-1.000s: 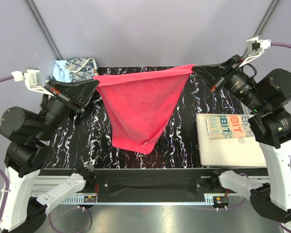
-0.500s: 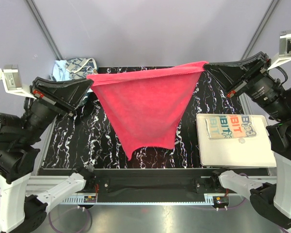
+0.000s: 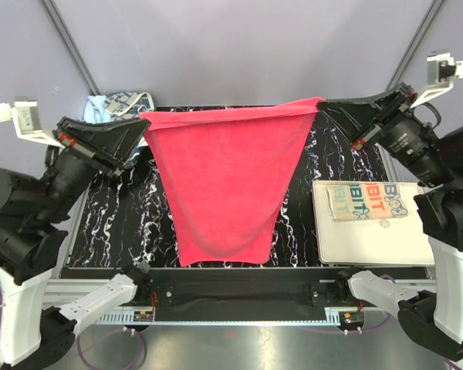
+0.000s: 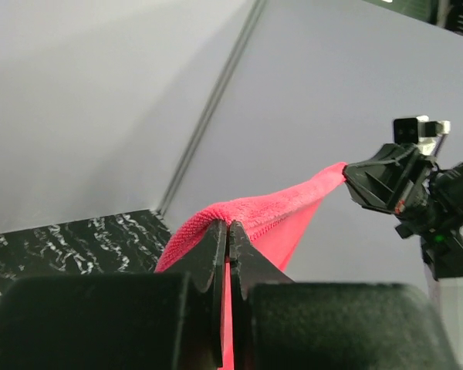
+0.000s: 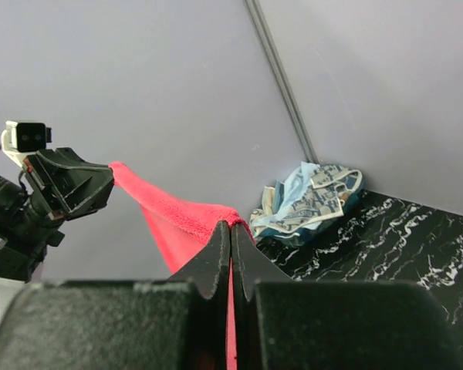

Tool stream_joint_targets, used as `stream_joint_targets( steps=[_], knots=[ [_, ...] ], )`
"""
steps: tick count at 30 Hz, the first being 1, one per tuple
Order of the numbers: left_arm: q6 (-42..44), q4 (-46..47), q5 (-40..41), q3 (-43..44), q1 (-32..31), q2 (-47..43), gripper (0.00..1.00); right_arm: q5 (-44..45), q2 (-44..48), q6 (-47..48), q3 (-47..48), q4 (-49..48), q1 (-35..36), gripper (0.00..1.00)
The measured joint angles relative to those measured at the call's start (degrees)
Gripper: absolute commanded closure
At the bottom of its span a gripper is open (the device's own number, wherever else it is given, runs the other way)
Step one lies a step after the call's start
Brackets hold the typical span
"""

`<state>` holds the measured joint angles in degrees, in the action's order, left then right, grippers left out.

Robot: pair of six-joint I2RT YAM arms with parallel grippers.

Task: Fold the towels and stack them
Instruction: Flatten out the crumpled towel

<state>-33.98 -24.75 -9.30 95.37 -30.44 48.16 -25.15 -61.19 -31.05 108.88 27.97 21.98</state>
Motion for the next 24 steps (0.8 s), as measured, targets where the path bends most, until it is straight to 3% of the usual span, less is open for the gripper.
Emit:
stream_joint_targets(
  steps=[7,15,18,24],
  knots=[
    [2.5,1.3,5.4,-2.4,1.4,7.8,1.00,4.9,-5.8,3.3,-7.1,-4.6,-0.1,1.00],
    [1.2,11.0,1.2,-8.9,16.9,27.5,1.00,5.8,-31.2,5.7,-8.1,-10.6,-4.2,1.00],
    [1.1,14.4,-0.7,-8.4,20.1,37.8,1.00,4.0,-43.1,5.4,-3.8,-11.1,-7.5,1.00],
    [1.0,17.6,-4.2,1.2,22.8,57.2,1.00,1.3,-63.4,4.1,12.0,-10.9,-11.7,1.00]
  ],
)
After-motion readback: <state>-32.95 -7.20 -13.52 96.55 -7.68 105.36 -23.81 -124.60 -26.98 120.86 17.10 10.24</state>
